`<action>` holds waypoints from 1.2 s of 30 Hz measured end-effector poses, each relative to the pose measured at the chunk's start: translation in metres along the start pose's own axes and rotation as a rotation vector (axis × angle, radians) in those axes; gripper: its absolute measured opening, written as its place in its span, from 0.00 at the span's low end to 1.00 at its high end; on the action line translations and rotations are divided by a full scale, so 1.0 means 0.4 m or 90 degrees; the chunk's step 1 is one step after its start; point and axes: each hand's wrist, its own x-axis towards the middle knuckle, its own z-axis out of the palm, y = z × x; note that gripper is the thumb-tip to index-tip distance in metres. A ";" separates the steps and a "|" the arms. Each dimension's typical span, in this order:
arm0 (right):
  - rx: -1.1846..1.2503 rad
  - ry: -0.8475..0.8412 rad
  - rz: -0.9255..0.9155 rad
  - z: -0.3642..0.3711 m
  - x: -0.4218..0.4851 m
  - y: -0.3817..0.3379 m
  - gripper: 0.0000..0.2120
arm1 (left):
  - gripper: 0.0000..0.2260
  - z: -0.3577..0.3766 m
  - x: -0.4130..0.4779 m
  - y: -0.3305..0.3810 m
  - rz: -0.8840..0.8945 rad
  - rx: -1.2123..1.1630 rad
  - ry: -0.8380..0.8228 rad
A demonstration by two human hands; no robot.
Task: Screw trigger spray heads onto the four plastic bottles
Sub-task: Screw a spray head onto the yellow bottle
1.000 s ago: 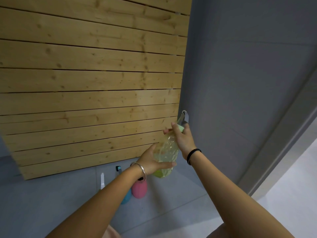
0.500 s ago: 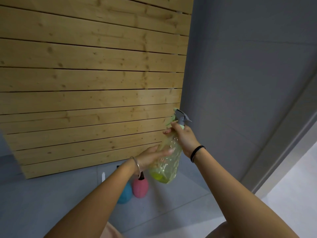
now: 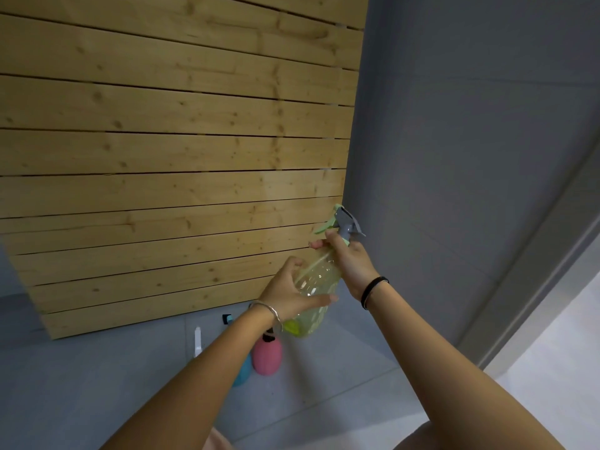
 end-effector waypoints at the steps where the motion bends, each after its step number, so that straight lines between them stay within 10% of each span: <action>1: 0.011 0.005 0.000 -0.001 0.002 -0.003 0.23 | 0.31 -0.001 0.001 0.000 -0.021 -0.040 -0.023; 5: 0.025 -0.025 0.015 -0.020 0.000 0.007 0.17 | 0.21 -0.028 -0.009 -0.008 -0.130 -0.219 -0.193; 14: -0.023 -0.024 -0.002 -0.008 -0.003 0.016 0.19 | 0.18 -0.009 -0.019 -0.007 -0.074 -0.066 -0.122; 19: -0.012 0.034 -0.019 0.017 -0.001 0.023 0.11 | 0.29 0.009 -0.008 -0.010 0.011 0.082 0.085; 25: -0.005 -0.024 0.005 -0.009 -0.004 0.012 0.23 | 0.15 -0.022 -0.005 -0.004 -0.073 -0.110 -0.143; 30: -0.001 0.024 -0.004 0.004 0.000 0.026 0.23 | 0.30 0.005 0.001 -0.005 -0.030 0.046 0.033; 36: 0.053 -0.119 0.021 -0.016 0.000 0.023 0.16 | 0.25 -0.032 -0.010 -0.006 -0.173 -0.223 -0.264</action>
